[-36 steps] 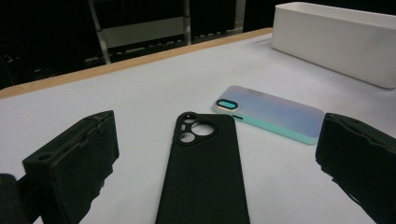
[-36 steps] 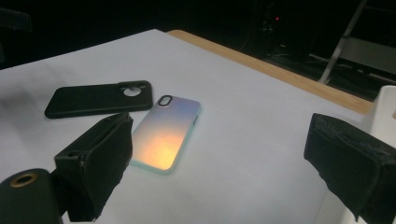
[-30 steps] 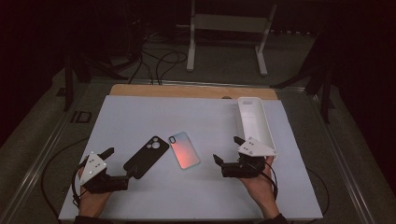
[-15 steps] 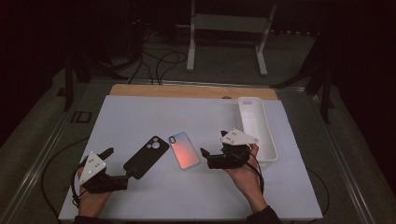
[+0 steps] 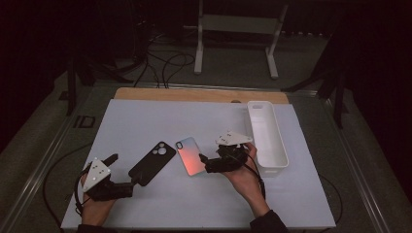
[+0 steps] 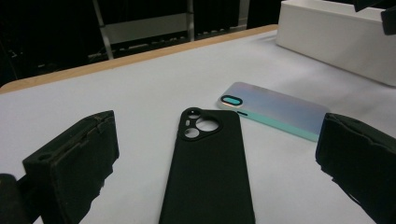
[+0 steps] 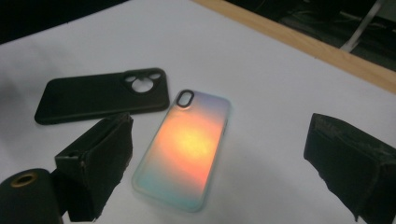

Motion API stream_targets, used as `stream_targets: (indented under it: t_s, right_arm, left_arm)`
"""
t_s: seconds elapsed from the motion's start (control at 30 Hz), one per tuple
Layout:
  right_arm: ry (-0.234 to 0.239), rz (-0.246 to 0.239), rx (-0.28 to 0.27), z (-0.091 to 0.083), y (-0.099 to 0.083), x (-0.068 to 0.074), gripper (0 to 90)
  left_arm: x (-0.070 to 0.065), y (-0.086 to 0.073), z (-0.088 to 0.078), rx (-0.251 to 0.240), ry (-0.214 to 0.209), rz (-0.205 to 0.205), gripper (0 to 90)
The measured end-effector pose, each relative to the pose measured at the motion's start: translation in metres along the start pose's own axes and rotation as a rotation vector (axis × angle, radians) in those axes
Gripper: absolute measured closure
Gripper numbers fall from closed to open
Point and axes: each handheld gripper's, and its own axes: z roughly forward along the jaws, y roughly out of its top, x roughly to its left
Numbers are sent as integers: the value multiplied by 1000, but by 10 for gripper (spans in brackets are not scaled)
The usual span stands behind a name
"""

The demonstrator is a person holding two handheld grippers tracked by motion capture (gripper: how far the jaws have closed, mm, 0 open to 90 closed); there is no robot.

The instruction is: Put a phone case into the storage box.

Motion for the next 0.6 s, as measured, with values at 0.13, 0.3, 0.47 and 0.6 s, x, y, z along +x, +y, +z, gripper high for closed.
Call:
stream_targets:
  t_s: [0.13, 0.3, 0.47, 0.6]
  right_arm:
    - [10, 8, 19, 6, 1, 1, 79]
    - [20, 15, 82, 19, 0, 4, 79]
    - [23, 8, 115, 29, 0, 8, 79]
    - [25, 7, 142, 36, 0, 10, 79]
  left_arm:
    - [0, 0, 0, 2, 1, 1, 0]
    - [0, -1, 1, 5, 0, -2, 0]
    - [0, -1, 1, 5, 1, -3, 0]
    - [0, -1, 1, 8, 1, 0, 0]
